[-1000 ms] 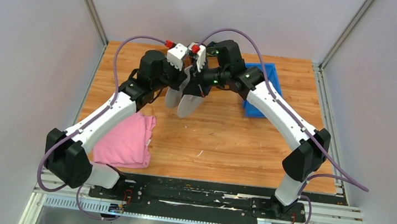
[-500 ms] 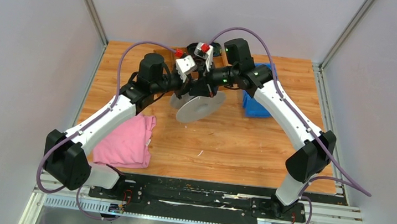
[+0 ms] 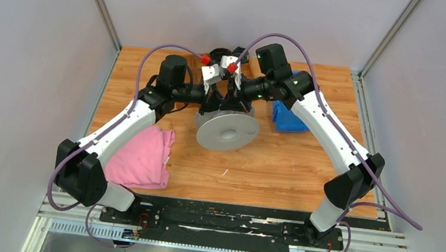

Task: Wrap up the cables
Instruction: Wrap the cable around the cable reel, then place the cable reel at the center of the board.

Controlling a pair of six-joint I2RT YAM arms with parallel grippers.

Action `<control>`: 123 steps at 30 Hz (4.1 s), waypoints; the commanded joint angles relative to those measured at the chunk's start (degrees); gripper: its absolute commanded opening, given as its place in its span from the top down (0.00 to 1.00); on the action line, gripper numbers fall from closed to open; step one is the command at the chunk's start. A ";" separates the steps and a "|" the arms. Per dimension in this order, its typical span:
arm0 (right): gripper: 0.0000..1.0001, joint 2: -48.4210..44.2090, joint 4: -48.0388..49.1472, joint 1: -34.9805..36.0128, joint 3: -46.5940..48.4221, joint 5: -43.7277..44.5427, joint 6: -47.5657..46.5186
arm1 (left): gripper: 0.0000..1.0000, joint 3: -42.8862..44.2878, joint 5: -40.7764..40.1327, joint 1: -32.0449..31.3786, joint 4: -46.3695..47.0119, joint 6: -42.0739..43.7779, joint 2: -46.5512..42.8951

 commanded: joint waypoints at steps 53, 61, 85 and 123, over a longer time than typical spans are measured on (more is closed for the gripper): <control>0.96 -4.71 -13.43 1.90 -5.78 5.17 -43.31 | 1.00 18.58 24.86 1.38 -33.26 11.65 6.43; 0.86 -7.02 -7.35 2.73 -8.08 14.53 -38.06 | 1.00 19.28 21.98 1.35 -33.44 11.74 6.58; 0.61 -13.49 -4.73 2.37 -15.60 27.45 -32.76 | 1.00 22.60 15.64 4.93 -27.01 3.77 10.13; 0.37 -3.13 27.41 -22.64 -42.79 -1.94 16.63 | 1.00 -5.13 -8.41 6.00 17.65 -50.94 -0.63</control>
